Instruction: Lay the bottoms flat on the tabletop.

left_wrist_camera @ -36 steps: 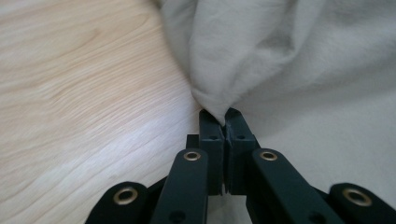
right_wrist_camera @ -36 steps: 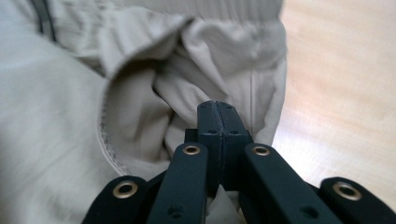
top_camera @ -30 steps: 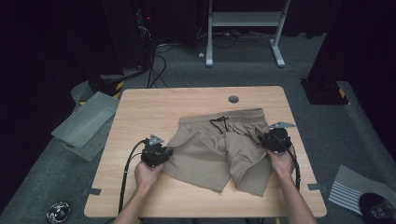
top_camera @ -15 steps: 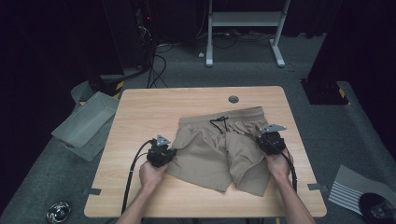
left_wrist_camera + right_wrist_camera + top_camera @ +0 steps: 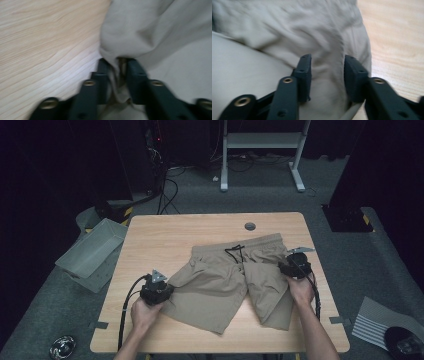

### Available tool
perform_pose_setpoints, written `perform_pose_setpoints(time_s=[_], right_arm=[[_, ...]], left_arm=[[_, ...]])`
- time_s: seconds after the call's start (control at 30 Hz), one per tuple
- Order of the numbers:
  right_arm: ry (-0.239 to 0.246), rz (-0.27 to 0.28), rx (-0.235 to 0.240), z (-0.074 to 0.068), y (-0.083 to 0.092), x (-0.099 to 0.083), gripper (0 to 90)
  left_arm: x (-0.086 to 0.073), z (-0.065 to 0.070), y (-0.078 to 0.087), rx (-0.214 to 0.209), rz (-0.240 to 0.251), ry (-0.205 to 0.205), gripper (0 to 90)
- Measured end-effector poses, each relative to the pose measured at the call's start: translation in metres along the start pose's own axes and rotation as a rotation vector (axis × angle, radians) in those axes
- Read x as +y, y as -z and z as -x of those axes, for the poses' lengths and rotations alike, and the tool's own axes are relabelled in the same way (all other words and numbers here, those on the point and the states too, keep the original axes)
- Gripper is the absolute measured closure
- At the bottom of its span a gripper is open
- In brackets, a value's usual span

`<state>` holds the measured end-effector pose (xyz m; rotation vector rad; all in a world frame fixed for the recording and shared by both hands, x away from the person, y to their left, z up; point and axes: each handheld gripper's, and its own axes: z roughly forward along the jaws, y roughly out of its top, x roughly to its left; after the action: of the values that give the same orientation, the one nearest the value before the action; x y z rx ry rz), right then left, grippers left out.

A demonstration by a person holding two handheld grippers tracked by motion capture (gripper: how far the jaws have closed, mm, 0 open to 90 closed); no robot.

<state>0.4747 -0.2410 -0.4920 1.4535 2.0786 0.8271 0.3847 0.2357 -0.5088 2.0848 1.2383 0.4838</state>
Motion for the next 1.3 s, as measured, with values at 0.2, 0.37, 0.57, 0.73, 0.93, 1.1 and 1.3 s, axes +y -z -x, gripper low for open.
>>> perform_pose_setpoints(time_s=[0.2, 0.37, 0.57, 0.73, 0.93, 1.1, 1.3], right_arm=[[0.087, 0.073, 0.103, -0.035, 0.030, -0.007, 56.3], [0.087, -0.020, 0.146, -0.047, 0.009, -0.022, 61.3], [0.099, -0.019, 0.167, -0.064, -0.011, -0.020, 70.2], [0.131, 0.013, 0.191, -0.086, -0.026, -0.008, 71.0], [0.157, 0.016, 0.203, -0.104, -0.035, 0.002, 60.8], [0.131, 0.063, 0.219, -0.097, -0.010, -0.008, 54.6], [0.153, 0.053, 0.194, -0.081, 0.012, -0.028, 60.6]], left_arm=[[0.023, 0.016, -0.013, -0.043, 0.071, 0.030, 39.7], [0.033, 0.025, -0.035, -0.041, 0.039, 0.041, 39.6], [0.029, 0.021, -0.038, 0.024, 0.003, 0.042, 48.0], [0.023, 0.007, -0.020, 0.056, 0.061, 0.096, 42.9], [0.024, 0.003, 0.003, 0.044, 0.093, 0.094, 36.9], [0.025, 0.010, 0.011, 0.025, 0.109, 0.086, 34.7], [0.030, 0.023, -0.003, -0.006, 0.108, 0.086, 34.8]])
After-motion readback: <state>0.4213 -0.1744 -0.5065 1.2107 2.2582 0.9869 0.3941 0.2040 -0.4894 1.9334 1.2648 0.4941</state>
